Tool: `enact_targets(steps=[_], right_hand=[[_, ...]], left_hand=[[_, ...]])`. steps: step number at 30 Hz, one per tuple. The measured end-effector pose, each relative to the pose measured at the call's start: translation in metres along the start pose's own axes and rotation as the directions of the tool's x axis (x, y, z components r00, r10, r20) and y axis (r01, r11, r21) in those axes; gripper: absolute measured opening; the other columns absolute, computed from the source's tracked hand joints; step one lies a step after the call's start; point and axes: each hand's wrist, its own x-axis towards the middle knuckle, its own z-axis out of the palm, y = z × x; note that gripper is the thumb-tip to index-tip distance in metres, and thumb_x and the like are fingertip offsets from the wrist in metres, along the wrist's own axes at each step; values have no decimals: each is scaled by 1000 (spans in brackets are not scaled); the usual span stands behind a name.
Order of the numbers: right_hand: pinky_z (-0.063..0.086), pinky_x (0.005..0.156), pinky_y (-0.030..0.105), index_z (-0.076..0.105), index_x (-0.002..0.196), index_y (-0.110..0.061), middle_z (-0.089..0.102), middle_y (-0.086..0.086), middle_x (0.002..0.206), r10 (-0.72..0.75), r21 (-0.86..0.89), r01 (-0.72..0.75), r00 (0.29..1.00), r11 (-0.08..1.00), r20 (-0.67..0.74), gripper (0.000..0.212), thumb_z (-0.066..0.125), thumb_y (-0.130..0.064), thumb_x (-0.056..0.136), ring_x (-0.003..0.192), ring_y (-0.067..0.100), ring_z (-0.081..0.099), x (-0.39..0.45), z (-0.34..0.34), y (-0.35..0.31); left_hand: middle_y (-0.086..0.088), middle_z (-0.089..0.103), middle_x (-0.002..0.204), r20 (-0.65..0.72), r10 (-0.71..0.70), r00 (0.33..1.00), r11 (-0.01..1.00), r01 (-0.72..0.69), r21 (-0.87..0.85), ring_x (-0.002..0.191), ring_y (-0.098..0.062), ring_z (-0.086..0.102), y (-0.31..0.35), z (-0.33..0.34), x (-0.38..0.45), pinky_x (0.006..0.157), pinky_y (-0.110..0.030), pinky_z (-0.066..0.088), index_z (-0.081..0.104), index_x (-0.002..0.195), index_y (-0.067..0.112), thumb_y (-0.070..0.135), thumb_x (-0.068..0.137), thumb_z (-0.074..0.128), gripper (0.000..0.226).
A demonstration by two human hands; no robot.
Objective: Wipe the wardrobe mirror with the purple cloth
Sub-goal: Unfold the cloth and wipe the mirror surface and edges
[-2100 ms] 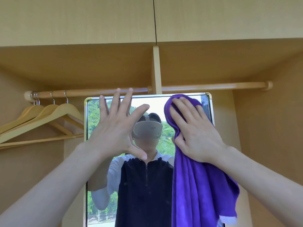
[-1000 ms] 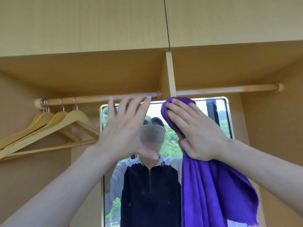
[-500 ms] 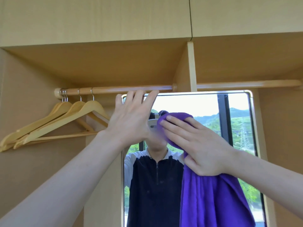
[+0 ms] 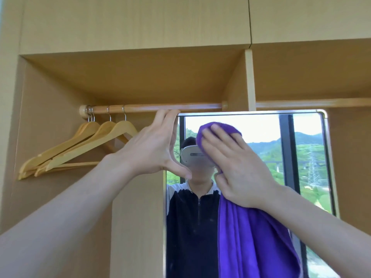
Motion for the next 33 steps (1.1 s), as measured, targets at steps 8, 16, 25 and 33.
enact_targets(steps=[8, 16, 25, 33], right_hand=[[36, 116, 55, 59, 138, -1, 49, 13, 153, -123, -16, 122, 992, 992, -33, 71, 71, 1, 69, 146, 35, 39, -3, -7, 18], [17, 125, 43, 34, 156, -9, 22, 5, 168, -70, 34, 70, 997, 997, 16, 80, 29, -27, 78, 157, 26, 14, 26, -6, -15], [31, 121, 46, 50, 148, -7, 37, 4, 161, -92, 60, 93, 996, 994, -15, 70, 44, -15, 78, 153, 24, 27, 17, -11, 3], [3, 127, 36, 25, 160, -11, 13, 4, 170, -74, 37, 74, 997, 997, 17, 89, 62, -19, 80, 158, 21, 4, 58, -6, -35]], left_hand=[[17, 23, 145, 43, -14, 999, 995, 19, -95, 124, -23, 53, -1, -2, -1, 95, -44, 54, 13, 152, 40, 88, 29, 81, 148], [22, 9, 154, 200, 46, 979, 998, -52, 25, 117, -15, 54, -12, -16, -1, 95, -27, 50, -10, 163, 31, 59, 36, 101, 170], [12, 25, 157, 170, 46, 984, 973, -83, 217, 105, -18, 66, -15, -26, 1, 60, -22, 33, -2, 160, 32, 45, 47, 101, 154], [14, 38, 157, 77, 57, 995, 977, -71, 203, 127, -21, 58, -21, -20, 2, 82, -33, 51, 23, 154, 27, 41, 40, 102, 139]])
